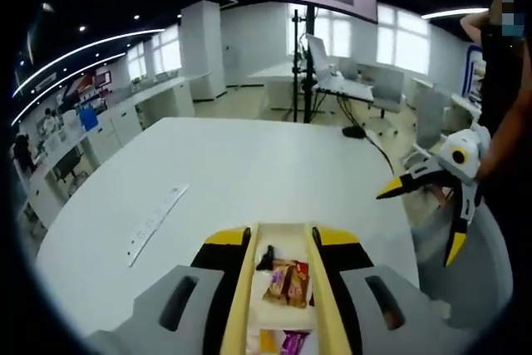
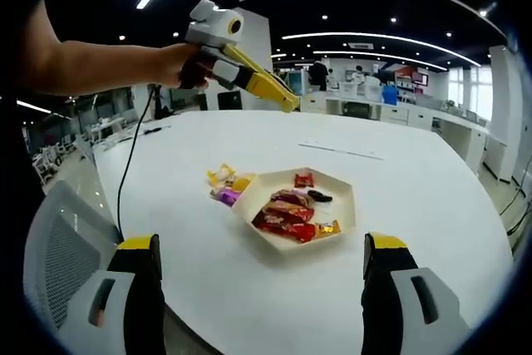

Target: Place the target food into the container with the food tongs after gripping and lifting it, then release it inside without dropping or visibly crushing the food.

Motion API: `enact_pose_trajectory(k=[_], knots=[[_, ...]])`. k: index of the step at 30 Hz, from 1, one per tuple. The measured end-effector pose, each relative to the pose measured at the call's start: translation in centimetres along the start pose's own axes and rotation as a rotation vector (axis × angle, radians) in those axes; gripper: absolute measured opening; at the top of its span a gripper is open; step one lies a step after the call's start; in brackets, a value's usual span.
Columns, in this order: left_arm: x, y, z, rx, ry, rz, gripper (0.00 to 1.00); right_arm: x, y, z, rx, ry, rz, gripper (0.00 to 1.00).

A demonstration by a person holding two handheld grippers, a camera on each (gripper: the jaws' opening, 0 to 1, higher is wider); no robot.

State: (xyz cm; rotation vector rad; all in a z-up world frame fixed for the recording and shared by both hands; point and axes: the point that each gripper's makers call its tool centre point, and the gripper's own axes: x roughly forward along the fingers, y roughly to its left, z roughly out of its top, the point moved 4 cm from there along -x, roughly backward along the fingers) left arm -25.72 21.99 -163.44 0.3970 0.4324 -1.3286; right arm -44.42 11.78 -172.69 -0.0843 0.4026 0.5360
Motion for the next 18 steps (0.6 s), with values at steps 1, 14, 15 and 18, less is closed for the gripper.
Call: enact_pose_trajectory(k=[1, 14, 15, 18], knots=[[-0.2, 0.0, -0.1, -0.002, 0.000, 0.001, 0.26, 0.0, 0.0, 0.0, 0.000, 0.000, 0.000, 0.99], [-3.2, 1.3, -2.5, -0.036, 0.001, 0.058, 0.26, 0.1, 0.1, -0.1, -0.003, 0.007, 0.003, 0.99], [-3.6, 1.7, -2.7, -0.017, -0.002, 0.093, 0.26, 0.1, 0.1, -0.1, -0.004, 0.009, 0.004, 0.99], [-4.4, 1.9, -3.4, -0.040, -0.009, 0.099, 0.26, 0.1, 0.1, -0.1, -0.004, 0.010, 0.005, 0.99]])
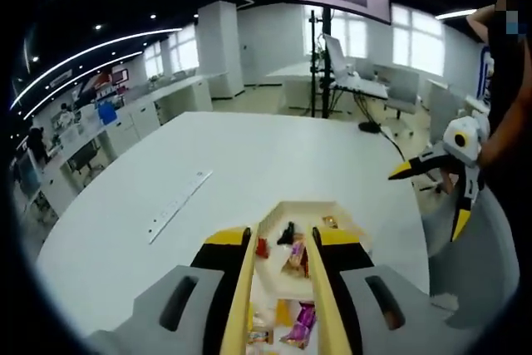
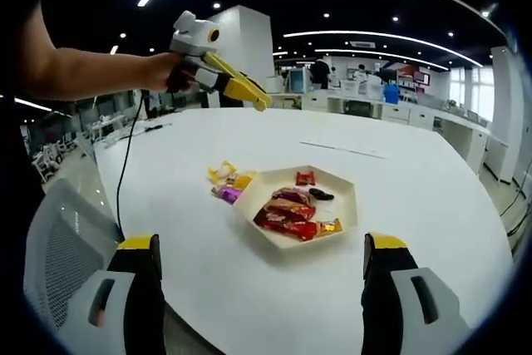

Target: Place the target food into the container with the food tongs after gripping and lifting it, then release it inside without dropping or visibly crushing the food.

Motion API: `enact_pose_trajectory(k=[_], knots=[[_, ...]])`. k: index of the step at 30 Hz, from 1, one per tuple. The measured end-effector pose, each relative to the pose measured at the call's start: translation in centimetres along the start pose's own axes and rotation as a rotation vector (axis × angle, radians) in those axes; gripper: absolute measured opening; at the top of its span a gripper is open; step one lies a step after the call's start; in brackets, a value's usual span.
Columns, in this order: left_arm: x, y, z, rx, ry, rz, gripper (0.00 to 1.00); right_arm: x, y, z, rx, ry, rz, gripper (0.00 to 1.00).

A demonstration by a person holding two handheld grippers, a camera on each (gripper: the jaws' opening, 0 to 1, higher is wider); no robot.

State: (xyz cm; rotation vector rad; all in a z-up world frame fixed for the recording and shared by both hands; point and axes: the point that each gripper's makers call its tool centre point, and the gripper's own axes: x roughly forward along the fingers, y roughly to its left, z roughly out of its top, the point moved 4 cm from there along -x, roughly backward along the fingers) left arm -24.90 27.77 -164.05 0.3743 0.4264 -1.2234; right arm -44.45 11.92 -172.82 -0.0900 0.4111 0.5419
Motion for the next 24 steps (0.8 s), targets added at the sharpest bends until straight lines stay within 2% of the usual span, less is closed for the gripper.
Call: enact_pose_trajectory(k=[12, 24], knots=[[-2.5, 1.4, -2.9, -0.021, 0.030, 0.049, 0.26, 0.1, 0.1, -0.1, -0.004, 0.010, 0.004, 0.99], [-5.3, 2.6, -6.8, -0.044, 0.079, 0.115, 0.26, 0.1, 0.0, -0.1, 0.003, 0.008, 0.001, 0.99]])
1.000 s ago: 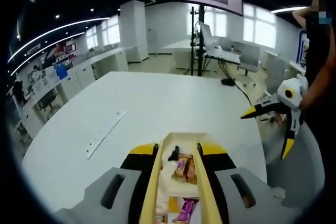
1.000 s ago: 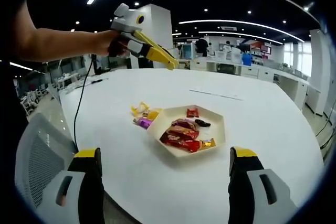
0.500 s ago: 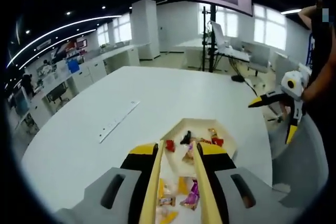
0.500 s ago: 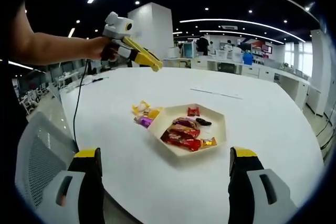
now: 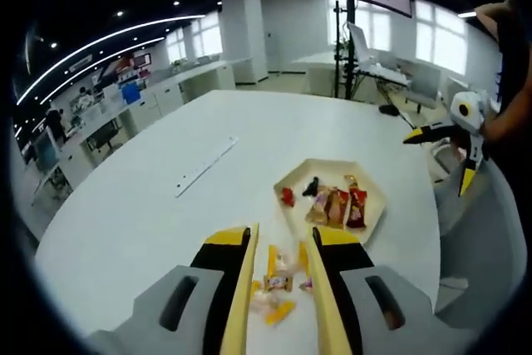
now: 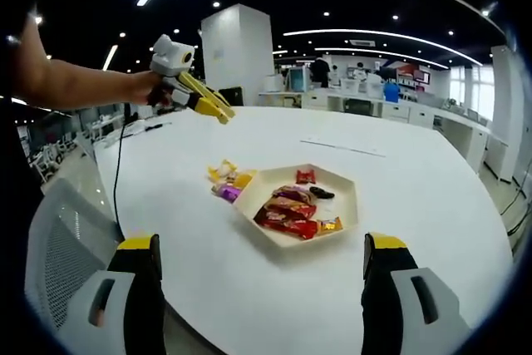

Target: Place the target food into the container with the food tongs after gripping and lifting it, then release it inside without dropping or visibly crushing the food.

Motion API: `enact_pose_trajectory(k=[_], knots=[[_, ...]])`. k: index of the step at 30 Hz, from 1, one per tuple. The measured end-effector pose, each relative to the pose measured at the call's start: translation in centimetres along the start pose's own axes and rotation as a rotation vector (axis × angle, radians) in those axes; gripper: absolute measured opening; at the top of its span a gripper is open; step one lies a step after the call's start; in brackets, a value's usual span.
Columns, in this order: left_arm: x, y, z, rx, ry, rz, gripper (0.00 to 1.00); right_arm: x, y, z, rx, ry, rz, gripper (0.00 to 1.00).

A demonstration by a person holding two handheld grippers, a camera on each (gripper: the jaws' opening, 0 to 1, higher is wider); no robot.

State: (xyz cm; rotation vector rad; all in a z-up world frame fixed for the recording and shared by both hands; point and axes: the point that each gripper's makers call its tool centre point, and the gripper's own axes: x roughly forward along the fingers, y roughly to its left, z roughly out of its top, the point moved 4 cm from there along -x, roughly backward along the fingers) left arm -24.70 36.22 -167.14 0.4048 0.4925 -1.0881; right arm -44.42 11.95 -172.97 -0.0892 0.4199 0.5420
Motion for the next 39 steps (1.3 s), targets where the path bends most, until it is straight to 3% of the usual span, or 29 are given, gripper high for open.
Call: enact_pose_trajectory(k=[7, 20, 30, 33, 39], knots=[[-1.1, 0.9, -1.9, -0.037, 0.012, 0.044, 0.26, 0.0, 0.0, 0.0, -0.001, 0.000, 0.002, 0.99], [-0.5, 0.8, -2.8, -0.048, 0.028, 0.073, 0.26, 0.0, 0.1, 0.0, -0.001, 0.005, 0.007, 0.99], [0.8, 1.3, -5.1, -0.100, 0.090, 0.194, 0.26, 0.0, 0.1, -0.1, 0.003, 0.005, 0.006, 0.99], [1.1, 1.6, -6.6, -0.168, 0.122, 0.272, 0.26, 0.1, 0.1, -0.1, 0.003, 0.008, 0.008, 0.99], [2.3, 1.4, -8.3, -0.220, 0.148, 0.305, 0.26, 0.1, 0.2, -0.2, 0.005, 0.012, 0.009, 0.99]])
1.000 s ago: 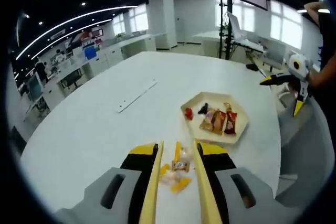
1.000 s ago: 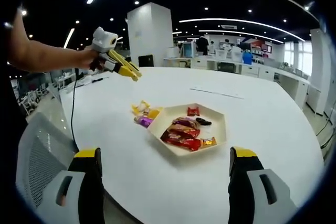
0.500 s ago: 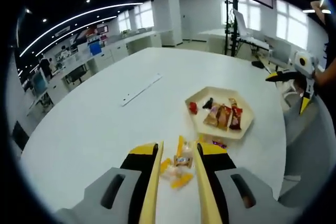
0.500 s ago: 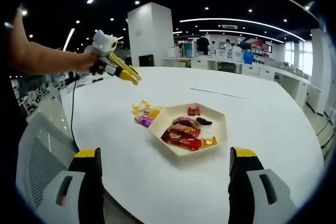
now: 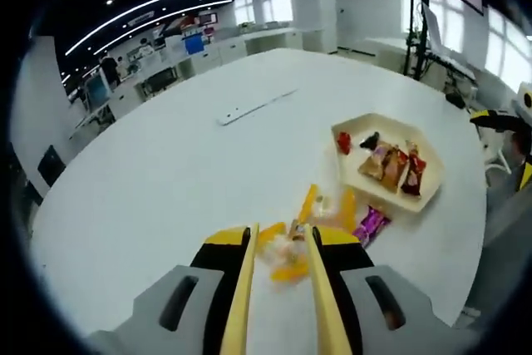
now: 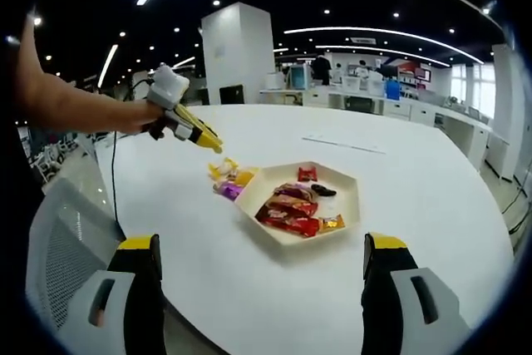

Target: Place the target food into the container with the food tongs after gripping and lifting it, then release it inside without dropping or visibly crushing the food.

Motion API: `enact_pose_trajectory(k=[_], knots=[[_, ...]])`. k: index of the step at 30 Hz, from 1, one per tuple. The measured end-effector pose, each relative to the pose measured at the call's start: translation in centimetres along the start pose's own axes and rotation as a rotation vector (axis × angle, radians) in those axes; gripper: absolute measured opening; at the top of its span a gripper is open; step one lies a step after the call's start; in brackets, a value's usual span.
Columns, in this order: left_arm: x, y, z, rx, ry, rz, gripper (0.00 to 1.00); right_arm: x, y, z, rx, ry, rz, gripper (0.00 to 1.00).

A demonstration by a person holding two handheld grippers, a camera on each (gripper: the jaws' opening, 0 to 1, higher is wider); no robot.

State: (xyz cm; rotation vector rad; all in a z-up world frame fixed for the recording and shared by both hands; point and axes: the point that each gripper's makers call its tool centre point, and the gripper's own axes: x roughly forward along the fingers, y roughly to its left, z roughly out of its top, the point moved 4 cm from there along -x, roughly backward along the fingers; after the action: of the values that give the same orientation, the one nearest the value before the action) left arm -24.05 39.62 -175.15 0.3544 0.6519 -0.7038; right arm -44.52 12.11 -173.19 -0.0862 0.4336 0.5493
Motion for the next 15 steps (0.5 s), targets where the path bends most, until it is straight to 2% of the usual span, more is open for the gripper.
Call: enact_pose_trajectory(k=[7, 12, 15], knots=[[1.4, -0.7, -1.5, -0.037, 0.031, -0.002, 0.27, 0.0, 0.0, 0.0, 0.003, 0.001, -0.003, 0.99], [2.1, -0.3, -2.1, -0.047, 0.045, 0.064, 0.26, 0.0, 0.0, 0.0, 0.003, 0.003, -0.001, 0.99], [2.4, -0.2, -2.4, -0.067, 0.047, 0.072, 0.26, 0.1, 0.0, -0.1, 0.004, 0.005, 0.003, 0.99]])
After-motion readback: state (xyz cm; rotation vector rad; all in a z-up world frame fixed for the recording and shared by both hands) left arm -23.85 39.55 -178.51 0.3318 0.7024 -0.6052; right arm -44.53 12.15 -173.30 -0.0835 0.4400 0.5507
